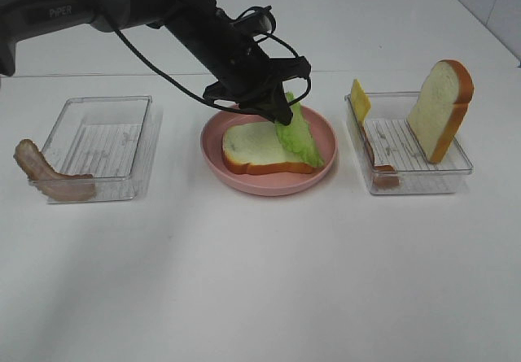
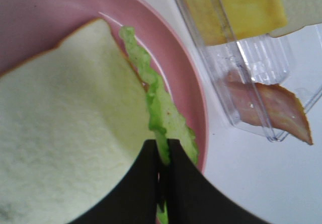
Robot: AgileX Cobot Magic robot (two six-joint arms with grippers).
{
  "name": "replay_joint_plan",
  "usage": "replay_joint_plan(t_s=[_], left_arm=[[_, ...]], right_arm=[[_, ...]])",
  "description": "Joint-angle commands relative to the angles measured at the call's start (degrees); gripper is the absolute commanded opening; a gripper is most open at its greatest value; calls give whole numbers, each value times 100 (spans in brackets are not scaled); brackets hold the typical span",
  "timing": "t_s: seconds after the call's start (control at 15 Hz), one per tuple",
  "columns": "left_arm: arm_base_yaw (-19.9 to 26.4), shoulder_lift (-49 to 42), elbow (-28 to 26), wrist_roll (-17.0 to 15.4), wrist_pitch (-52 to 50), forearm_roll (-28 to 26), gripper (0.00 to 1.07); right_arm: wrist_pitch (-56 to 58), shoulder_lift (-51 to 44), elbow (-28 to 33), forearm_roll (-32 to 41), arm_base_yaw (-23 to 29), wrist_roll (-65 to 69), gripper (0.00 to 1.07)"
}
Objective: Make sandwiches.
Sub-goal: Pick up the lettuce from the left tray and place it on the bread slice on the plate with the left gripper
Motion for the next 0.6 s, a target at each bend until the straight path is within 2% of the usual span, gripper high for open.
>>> replay_joint_plan(t_s=[0.07,0.13,0.33,0.6], left_arm=[[6,-6,-46,-229,-23,504,0],[6,-6,-46,-252,-29,768,0],[6,-6,-46,-281,-97,1083,0],[6,-6,-46,-458,-120,1203,0]], right_arm=[[-40,-120,23,6,0,-6,78],[-40,-120,23,6,0,-6,78],[-40,-120,23,6,0,-6,78],[-40,-120,23,6,0,-6,78]])
